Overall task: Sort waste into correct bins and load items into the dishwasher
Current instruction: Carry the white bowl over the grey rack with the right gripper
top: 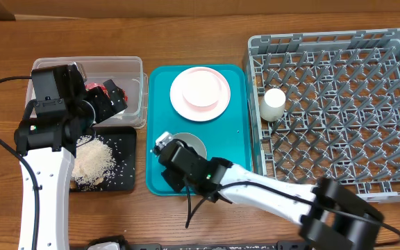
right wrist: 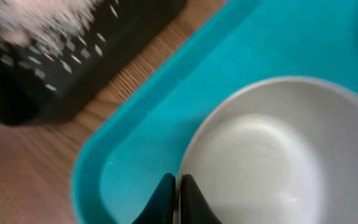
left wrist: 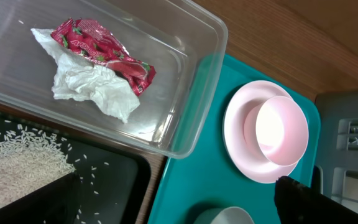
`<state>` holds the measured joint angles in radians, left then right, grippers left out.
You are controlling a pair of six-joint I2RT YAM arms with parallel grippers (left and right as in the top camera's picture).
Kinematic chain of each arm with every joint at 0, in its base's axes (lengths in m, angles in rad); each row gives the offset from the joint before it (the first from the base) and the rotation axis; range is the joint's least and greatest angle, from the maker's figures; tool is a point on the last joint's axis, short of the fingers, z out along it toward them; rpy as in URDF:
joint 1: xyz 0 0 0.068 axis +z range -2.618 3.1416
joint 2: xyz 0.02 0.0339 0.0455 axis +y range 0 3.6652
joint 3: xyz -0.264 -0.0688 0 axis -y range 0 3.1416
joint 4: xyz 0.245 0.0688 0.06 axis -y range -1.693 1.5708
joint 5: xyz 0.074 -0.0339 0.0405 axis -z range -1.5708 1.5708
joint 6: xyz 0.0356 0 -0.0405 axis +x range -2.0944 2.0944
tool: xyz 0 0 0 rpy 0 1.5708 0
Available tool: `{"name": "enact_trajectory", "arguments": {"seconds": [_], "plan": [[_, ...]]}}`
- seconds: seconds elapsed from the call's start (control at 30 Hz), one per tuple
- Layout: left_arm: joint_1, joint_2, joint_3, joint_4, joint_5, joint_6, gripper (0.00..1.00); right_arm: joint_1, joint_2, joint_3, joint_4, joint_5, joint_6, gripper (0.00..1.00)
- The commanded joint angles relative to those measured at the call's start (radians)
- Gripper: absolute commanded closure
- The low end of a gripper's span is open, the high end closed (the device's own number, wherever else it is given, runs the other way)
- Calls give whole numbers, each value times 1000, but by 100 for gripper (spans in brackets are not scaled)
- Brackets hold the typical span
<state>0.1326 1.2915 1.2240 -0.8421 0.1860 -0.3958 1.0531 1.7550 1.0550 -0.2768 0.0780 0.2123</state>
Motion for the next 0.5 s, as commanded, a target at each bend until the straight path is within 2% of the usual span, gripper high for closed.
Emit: {"name": "enact_trajectory", "arguments": {"seconds": [0.0,0.13,0.23,0.33,0.47], "plan": [[-1,-9,8,1,-10,11,0,-23,-137,14,5,-8,-4,96],[-1,-9,8,1,-10,11,0,-92,-286,14,-2,-13,-7,96],[-1,-9,8,1,-10,11,0,-193,-404,14,-35,-95,-7,96],[-1,-9,8,1,-10,11,0,-332,-499,14,-75,-271,-23,96],[-1,-9,8,1,-10,11,0,-588,-578,14,-122,-660,-12,96]]}}
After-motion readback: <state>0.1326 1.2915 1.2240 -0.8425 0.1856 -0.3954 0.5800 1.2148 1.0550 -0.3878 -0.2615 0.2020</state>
